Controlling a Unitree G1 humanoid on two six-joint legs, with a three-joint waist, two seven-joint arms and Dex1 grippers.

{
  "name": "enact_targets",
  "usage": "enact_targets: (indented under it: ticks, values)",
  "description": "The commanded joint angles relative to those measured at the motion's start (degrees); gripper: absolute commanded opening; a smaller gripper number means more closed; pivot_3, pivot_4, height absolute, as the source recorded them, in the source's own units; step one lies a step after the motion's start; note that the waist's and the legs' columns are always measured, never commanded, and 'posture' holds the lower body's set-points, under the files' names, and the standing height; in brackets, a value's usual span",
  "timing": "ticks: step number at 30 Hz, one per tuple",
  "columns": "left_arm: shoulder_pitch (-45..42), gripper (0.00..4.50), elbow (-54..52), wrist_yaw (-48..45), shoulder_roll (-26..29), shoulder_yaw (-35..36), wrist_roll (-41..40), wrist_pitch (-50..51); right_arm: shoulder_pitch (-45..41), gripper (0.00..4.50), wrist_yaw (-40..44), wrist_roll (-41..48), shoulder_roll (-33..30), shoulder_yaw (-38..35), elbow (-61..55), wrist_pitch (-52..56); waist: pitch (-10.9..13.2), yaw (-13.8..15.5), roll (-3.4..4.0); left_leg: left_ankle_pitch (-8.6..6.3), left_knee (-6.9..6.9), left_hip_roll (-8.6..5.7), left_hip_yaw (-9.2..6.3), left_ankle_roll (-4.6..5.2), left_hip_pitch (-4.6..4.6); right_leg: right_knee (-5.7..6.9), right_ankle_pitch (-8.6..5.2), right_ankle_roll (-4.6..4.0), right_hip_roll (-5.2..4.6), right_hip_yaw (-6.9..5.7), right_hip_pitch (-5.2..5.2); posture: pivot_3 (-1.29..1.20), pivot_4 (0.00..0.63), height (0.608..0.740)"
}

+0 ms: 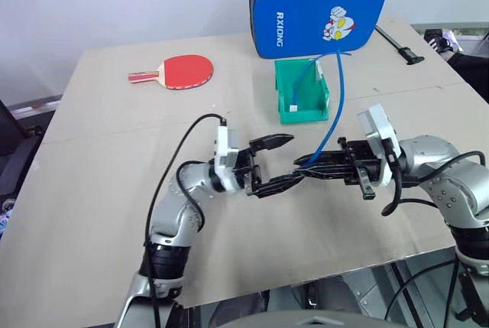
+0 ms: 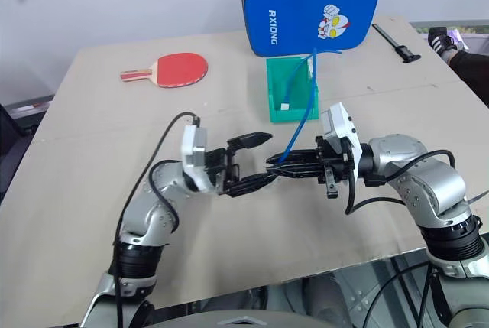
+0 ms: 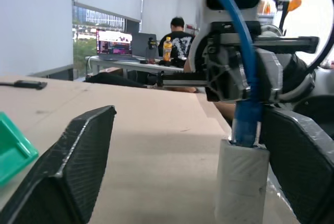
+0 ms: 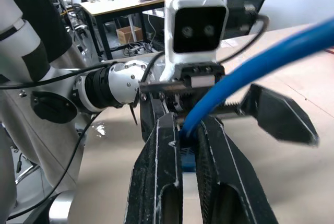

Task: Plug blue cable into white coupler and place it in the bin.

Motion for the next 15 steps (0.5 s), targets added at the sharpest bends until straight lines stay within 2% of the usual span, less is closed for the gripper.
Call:
enact_targets:
  ticks: [1,2,5,10,15]
  values:
    - [-0.65,4.48,-10.31,2.73,1.66,5.19,-7.56,0.76,0.57,0.0,-2.82,-5.08,1.17,3.3,5.88,1.2,0.0,0.13,-0.09,0.0,-0.02,0.0,-0.01,0.0,0.0,0.0,0.0,0.0,-0.01,-0.02,0.0,0.0,0.15,0.74]
    - [0.18,4.48,-11.24,3.19,2.91,5.48,-7.99,1.89,-0.07,0.0,-3.51,-5.79,1.92,2.85,7.19,0.37,0.02,0.23,-0.26,0.0,-0.02,0.0,-0.03,0.0,0.0,0.01,0.0,0.0,-0.01,-0.03,0.0,0.0,0.15,0.74]
    - [2.34,4.48,-13.76,6.56,6.72,6.62,-9.04,6.53,-2.11,0.0,-4.05,-7.43,3.5,1.63,10.79,-1.16,0.06,0.15,-0.05,0.0,0.0,-0.07,0.02,0.0,-0.02,0.02,0.01,-0.02,-0.08,0.01,0.0,0.0,0.15,0.74]
    - [3.97,4.48,-17.76,19.46,13.95,9.32,-4.45,15.47,-8.36,0.0,-10.94,-11.19,8.59,-2.85,19.09,-6.3,0.09,-0.08,-0.1,0.0,-0.07,-0.07,0.01,0.0,0.08,0.07,0.01,-0.02,0.0,0.07,-0.01,0.0,0.15,0.74]
    - [0.97,4.48,-20.64,26.15,24.44,12.28,-5.1,29.2,-17.42,0.0,-16.32,-12.46,13.3,-7.32,28.3,-9.6,0.11,-0.18,-0.09,0.0,-0.27,-0.06,0.0,-0.01,0.14,0.11,0.01,-0.03,0.01,0.07,-0.09,0.0,0.15,0.74]
